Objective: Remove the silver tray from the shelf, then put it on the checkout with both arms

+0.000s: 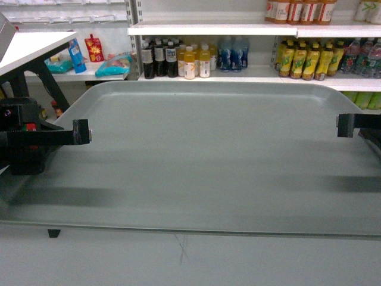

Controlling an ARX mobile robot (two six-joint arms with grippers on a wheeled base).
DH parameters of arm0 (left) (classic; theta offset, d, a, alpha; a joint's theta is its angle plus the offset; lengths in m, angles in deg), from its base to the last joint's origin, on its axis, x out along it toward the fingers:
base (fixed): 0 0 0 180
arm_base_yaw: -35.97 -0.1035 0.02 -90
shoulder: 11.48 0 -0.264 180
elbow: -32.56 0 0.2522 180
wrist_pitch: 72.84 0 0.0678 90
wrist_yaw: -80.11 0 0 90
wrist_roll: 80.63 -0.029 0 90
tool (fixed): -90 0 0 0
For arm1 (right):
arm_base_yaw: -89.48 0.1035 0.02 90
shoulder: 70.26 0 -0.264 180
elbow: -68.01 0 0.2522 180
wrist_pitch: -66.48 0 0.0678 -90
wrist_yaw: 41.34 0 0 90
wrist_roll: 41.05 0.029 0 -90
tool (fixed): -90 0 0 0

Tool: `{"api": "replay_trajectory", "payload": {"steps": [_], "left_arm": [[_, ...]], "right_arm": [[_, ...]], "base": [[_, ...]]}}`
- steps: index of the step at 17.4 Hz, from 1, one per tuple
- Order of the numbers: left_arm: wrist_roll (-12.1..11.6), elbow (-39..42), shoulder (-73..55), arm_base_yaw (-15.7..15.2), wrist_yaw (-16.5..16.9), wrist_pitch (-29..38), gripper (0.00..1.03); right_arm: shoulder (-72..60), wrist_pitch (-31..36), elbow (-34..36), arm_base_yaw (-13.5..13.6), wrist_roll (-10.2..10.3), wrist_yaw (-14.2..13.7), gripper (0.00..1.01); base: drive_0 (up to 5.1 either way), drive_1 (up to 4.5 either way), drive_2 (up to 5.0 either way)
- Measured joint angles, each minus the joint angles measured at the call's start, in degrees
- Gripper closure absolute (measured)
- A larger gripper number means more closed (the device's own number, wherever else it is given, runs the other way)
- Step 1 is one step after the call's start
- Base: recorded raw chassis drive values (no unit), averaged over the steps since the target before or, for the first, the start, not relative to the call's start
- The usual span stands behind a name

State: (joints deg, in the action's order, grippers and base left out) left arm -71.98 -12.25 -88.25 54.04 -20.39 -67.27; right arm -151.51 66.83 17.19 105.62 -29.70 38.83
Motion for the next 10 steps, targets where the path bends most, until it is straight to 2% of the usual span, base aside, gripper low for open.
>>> {"api": "replay_trajectory", "payload": {"steps": [10], "left_arm": [[0.00,0.00,0.17,0.11,-0.07,0.17,1.00]], "right_arm": [[0.11,-0.09,0.02,-0.07,0.00,-0.07,0.99]], "base": [[0.0,-4.25,4.2]]}}
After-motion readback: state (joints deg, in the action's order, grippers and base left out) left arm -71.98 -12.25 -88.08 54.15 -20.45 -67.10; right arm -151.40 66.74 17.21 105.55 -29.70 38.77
